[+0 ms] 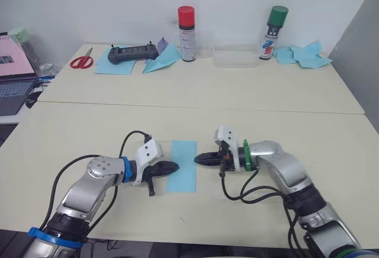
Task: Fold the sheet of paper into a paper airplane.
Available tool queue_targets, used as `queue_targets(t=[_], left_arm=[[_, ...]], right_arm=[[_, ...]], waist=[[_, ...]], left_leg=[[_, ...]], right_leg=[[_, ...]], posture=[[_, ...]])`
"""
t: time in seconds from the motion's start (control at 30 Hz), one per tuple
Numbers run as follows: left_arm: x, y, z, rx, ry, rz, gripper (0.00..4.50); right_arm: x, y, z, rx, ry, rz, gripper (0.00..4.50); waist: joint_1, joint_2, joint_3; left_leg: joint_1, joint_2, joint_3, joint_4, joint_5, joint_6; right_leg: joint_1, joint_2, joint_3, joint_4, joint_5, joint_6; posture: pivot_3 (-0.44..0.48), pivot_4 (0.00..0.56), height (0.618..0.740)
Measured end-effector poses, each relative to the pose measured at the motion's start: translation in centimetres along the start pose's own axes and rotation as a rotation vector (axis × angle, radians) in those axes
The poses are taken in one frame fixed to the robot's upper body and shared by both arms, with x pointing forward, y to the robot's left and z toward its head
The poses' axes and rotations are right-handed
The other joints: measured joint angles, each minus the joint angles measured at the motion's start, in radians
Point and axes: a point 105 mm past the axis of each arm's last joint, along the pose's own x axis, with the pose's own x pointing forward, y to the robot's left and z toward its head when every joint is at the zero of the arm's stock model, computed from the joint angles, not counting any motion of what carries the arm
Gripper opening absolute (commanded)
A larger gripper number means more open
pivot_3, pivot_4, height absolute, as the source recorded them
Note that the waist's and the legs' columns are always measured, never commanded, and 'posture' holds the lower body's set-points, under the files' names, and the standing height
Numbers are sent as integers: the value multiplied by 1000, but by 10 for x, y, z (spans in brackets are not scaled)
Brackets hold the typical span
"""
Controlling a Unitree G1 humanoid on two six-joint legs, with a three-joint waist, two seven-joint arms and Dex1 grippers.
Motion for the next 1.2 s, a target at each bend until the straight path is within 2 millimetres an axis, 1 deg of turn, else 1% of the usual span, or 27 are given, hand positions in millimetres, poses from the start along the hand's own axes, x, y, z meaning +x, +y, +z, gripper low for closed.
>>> queue_targets(t=[0.07, 0.17, 0.23, 0.33, 0.4, 0.47, 0.53, 0.67, 0.77, 1.2], left_arm=[[-1, 4, 2, -49, -22, 9, 0], [-11, 12, 2, -116, -37, 39, 0], [-25, 18, 1, -160, -37, 71, 0], [-50, 28, 0, -186, -36, 143, 0], [-58, 29, -3, -195, -31, 169, 0], [-57, 25, -9, -212, -27, 168, 0], [-51, 21, -12, -231, -40, 169, 0], [-43, 18, -6, -221, -72, 164, 0], [-40, 16, -6, -215, -59, 153, 0], [-46, 16, -12, -189, 10, 143, 0]], right_arm=[[8, -3, -10, -5, 28, -18, 28], [15, -1, -9, -55, 23, 0, 28], [19, 0, -9, -98, 37, 12, 28], [21, -1, -9, -113, 39, 15, 28], [22, -2, -9, -113, 38, 14, 28], [23, -3, -9, -109, 35, 11, 28], [23, -3, -9, -105, 33, 7, 28], [26, -3, -9, -103, 28, 5, 28], [28, -2, -8, -97, 26, 7, 28], [31, -4, -6, -83, 21, -17, 28]], waist=[[-1, -2, 1], [-8, -4, 3], [-20, -4, 3], [-29, -3, 4], [-30, -3, 4], [-30, -3, 4], [-30, -4, 4], [-31, -4, 4], [-36, -4, 4], [-36, -4, 4]], left_leg=[[-2, -1, 2, 0, 0, 0], [-2, 2, 2, 0, 0, 0], [-2, 4, 1, -1, 0, 0], [-1, 5, -1, -3, 0, 0], [-1, 5, -1, -2, 0, 0], [0, 4, 0, -2, 0, 0], [0, 5, 0, -2, 0, 0], [1, 6, 0, -2, 1, 0], [1, 6, 0, -2, 1, 0], [1, 6, 1, -2, 1, 0]], right_leg=[[2, -1, 1, 0, 1, 2], [1, 0, -1, 1, 1, 2], [1, 2, -1, 1, 1, 2], [1, 4, -2, 2, 0, 0], [2, 3, -2, 2, 0, 0], [2, 3, -1, 2, 1, -1], [2, 3, -1, 2, 2, -2], [2, 4, -1, 2, 3, -3], [1, 4, -1, 2, 3, -3], [1, 4, -1, 2, 3, -4]], posture=[[0, 150, 740], [0, 150, 740], [0, 150, 740], [0, 150, 740], [0, 150, 740], [0, 150, 740], [0, 150, 740], [0, 150, 740], [0, 150, 740], [0, 150, 740]])
